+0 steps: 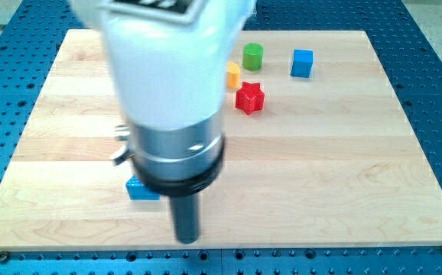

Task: Move the blue triangle to the right side of the red circle

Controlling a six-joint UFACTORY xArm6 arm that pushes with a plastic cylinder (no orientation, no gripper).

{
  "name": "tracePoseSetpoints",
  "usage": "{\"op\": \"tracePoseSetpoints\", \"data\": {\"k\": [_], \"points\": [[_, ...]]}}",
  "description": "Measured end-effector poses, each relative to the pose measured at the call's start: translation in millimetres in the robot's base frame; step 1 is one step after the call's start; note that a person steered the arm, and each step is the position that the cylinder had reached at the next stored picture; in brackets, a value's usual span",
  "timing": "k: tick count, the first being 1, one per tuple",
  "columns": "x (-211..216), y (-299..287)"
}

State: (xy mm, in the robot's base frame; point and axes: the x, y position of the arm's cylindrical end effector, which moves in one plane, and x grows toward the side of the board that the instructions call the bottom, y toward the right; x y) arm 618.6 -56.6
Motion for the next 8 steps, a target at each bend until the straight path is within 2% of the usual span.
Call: {"op": "tracePoseSetpoints", "data": {"k": [1,2,3,4,5,6,7,8], "points": [[-20,-61],[-63,-41],[-111,47],[-102,65],[-43,-13],[-70,-13],[-119,12],[-123,72]]}}
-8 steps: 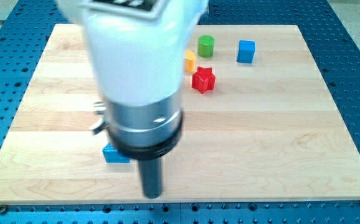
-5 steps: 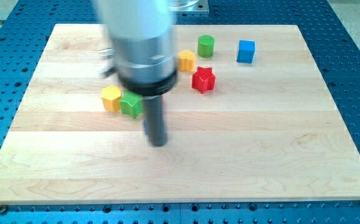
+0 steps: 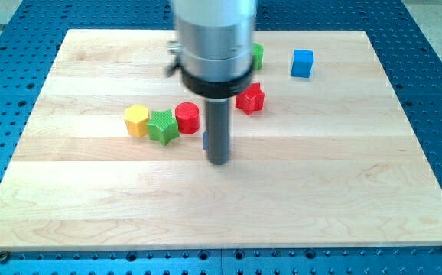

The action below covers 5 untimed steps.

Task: Move the blue triangle to the right side of the red circle

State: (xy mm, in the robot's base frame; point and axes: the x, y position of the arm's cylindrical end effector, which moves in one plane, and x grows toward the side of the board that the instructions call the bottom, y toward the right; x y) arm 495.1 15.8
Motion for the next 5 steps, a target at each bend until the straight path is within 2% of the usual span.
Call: {"op": "tracePoseSetpoints", "data": {"k": [1,2,3,5], "points": [[-31,37],[27,38],[41,-10],[-44,-11]]}}
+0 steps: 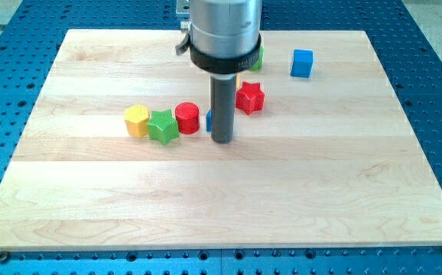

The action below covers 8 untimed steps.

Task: Move the blue triangle to the right side of the red circle

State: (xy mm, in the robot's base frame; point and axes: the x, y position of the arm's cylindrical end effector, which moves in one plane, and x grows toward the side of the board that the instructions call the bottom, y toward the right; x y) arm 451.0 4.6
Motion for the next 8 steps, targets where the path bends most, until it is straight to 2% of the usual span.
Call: {"op": "tracePoseSetpoints", "data": {"k": [1,2,3,4,6,7,8], "points": [[0,8],[-7,39],[8,53],[38,92],[63,131],[87,64],[145,32]]}}
